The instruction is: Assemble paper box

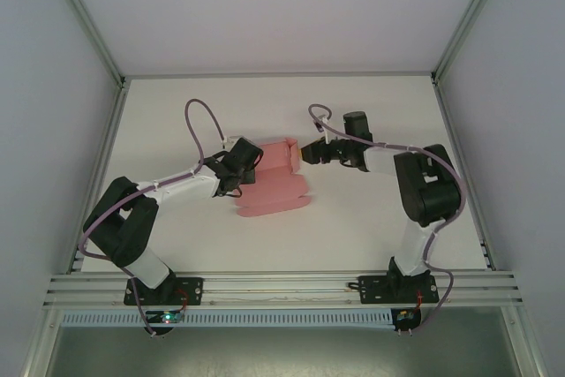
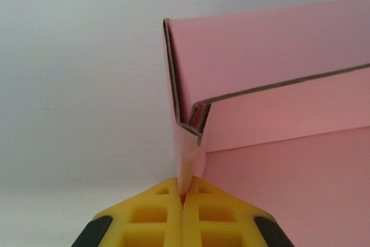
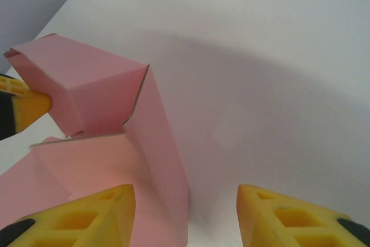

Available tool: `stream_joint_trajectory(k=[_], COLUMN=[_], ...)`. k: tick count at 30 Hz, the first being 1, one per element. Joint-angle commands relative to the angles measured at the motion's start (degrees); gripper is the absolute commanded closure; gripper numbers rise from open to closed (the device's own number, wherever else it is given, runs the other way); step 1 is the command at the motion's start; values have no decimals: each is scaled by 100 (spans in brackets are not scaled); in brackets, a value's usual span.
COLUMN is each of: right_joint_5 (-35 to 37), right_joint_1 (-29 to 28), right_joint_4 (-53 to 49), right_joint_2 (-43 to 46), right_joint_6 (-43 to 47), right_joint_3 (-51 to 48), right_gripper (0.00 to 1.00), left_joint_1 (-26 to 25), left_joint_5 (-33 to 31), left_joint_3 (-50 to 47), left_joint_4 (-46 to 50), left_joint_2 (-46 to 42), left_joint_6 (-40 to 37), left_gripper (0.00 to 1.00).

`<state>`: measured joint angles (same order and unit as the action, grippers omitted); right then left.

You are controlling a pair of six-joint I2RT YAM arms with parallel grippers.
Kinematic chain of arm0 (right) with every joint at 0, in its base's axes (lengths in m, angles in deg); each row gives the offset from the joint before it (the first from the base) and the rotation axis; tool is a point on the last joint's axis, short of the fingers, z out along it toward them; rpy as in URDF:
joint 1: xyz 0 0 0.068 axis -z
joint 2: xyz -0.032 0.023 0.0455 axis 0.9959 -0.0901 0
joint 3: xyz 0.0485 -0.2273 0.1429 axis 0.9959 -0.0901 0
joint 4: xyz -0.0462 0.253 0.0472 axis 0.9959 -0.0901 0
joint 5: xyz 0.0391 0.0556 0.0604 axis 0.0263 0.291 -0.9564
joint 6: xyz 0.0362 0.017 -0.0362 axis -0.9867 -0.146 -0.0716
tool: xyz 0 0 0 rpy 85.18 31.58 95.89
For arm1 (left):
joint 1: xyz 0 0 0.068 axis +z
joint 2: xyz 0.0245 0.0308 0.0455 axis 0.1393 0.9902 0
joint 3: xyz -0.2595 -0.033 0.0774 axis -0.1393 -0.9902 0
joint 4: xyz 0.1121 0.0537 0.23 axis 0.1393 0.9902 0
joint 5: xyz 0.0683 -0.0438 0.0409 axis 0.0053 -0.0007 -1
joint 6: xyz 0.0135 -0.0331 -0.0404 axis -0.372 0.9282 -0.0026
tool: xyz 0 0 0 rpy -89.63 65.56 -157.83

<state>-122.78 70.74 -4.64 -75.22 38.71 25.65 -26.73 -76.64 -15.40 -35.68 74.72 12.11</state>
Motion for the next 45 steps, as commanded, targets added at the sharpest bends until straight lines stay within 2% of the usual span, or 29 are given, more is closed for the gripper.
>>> stream_joint_trajectory(k=[1,7,10,14,20,27,33,39,42,45], right_joint_5=[-903,-1568,-1585,-1398,-453,1713,4889,6798,8028,9156], right_joint_1=[20,-47,-135,-246,-528,-1185,-1902,-2217,-2331,-2345], right_joint_4=[-112,126,13,26,69,103,140,-405,-795,-1814], right_joint_2=[-242,-369,-394,-456,-418,-365,-118,-430,-559,-728], right_joint_6=[268,316,498,532,313,-208,-780,-974,-1115,-1426], right_joint_3=[257,159,113,112,218,214,162,584,768,1243], right_gripper=[53,53,53,53,58,59,76,97,100,100], left_joint_1=[62,60,64,62,57,60,63,62,64,63], left_joint_5=[82,79,89,117,171,242,228,239,244,312], left_joint_3=[-102,-32,11,60,64,117,106,67,14,-72], left_joint_4=[175,199,216,234,199,190,203,207,229,250], left_joint_2=[121,235,296,340,333,417,425,420,317,155], left_joint_6=[-112,-104,-99,-87,-118,-123,-116,-92,-17,125], left_gripper=[100,100,100,100,100,100,100,100,100,100])
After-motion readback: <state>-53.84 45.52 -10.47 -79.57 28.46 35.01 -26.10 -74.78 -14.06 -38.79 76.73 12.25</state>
